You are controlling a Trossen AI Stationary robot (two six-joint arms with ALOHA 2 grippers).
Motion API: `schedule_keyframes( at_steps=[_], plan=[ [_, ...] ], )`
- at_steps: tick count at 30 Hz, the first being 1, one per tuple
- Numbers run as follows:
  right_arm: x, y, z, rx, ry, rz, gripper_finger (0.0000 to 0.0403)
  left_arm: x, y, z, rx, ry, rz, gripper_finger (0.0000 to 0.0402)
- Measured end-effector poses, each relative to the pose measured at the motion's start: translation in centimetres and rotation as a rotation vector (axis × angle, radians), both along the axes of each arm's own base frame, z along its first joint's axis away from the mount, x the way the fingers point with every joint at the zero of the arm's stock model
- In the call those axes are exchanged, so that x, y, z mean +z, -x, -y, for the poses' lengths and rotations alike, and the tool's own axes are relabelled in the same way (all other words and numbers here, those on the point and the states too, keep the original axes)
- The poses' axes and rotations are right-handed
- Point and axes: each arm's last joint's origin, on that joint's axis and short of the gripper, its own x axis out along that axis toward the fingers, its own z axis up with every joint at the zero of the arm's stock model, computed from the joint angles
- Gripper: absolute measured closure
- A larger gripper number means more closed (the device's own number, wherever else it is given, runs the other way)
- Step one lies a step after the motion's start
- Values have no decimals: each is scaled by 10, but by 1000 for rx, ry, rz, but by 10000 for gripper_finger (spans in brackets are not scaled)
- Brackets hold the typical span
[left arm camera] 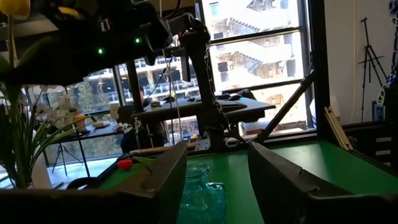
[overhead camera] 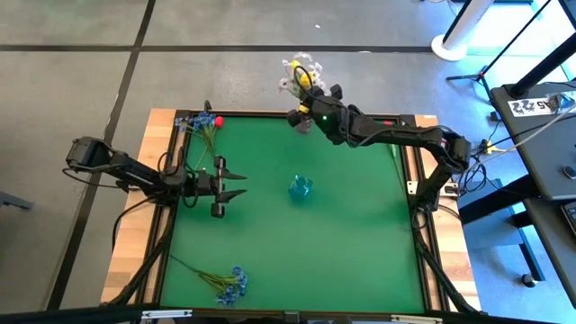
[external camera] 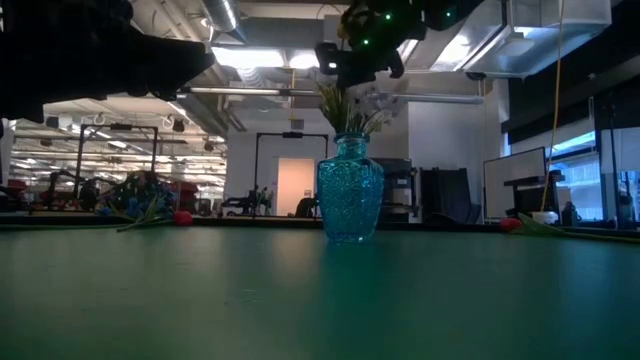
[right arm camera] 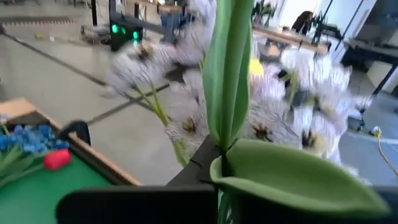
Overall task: Sort flowers into vase by color
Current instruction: Put the yellow tulip into the violet vase
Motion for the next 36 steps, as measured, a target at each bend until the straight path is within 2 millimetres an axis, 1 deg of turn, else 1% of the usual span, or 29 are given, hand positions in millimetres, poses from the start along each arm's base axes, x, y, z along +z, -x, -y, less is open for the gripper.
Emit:
schedule_keyframes(
  at_steps=[8, 13, 20, 25, 31, 36],
  plan=[
    [-18, -1, 1, -15, -66, -80, 393, 0, 0, 0, 0, -3, 0, 235],
    [-28, -4, 9, -7, -89, -92, 396, -1, 0, 0, -1, -1, -6, 235],
    [-35, -6, 12, 10, -120, -99, 391, -1, 0, 0, -1, -2, -12, 235],
    [-45, -8, 15, 4, -139, -138, 393, -1, 0, 0, 0, -5, -11, 235],
    [-63, -12, 20, -18, -180, -158, 374, -1, 0, 0, 0, -6, -12, 235],
    [-64, -13, 20, -16, -180, -166, 368, -1, 0, 0, 0, -7, -12, 235]
  ],
)
